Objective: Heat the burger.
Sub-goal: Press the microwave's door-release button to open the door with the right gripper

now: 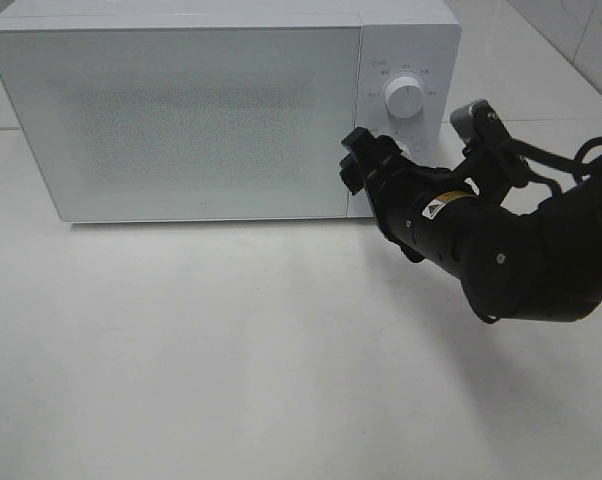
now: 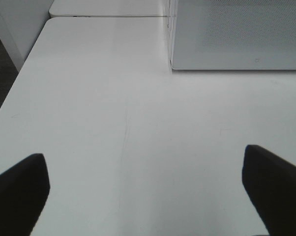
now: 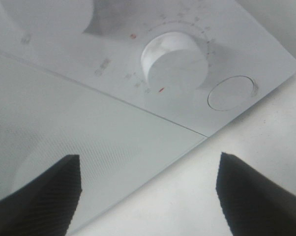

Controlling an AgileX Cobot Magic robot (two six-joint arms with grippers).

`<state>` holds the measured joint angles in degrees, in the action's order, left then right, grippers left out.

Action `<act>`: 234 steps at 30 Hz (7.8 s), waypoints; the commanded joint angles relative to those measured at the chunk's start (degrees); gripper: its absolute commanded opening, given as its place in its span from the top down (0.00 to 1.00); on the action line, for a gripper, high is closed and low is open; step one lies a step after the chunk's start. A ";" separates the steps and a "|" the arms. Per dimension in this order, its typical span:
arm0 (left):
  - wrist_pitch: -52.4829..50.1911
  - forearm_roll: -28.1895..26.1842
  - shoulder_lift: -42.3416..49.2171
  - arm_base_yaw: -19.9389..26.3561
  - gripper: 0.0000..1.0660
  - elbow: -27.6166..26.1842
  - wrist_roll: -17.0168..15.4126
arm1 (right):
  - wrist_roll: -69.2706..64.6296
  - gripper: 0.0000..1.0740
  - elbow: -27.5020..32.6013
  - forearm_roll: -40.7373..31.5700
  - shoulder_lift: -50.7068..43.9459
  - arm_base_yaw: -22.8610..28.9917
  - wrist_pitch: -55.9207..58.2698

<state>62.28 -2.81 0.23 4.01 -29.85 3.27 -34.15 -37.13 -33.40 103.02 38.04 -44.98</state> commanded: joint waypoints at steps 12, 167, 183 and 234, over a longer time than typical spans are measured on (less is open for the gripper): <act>-0.86 0.11 1.03 0.29 0.06 0.17 -0.11 | 42.46 0.30 -0.06 1.49 -13.64 -10.08 40.05; -0.86 0.06 0.40 0.29 0.06 0.17 -0.29 | 48.59 0.30 15.99 11.86 -25.38 -19.14 -6.88; -0.86 0.06 0.40 0.29 0.06 0.17 -0.29 | 50.88 0.30 15.99 -4.35 -12.32 -0.46 -25.10; -0.86 0.06 0.40 0.29 0.06 0.17 -0.29 | -34.89 0.74 15.99 -10.83 -0.74 8.19 -20.80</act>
<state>62.28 -2.81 0.23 4.01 -29.85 3.27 -66.81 -21.31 -44.86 102.44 46.01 -66.18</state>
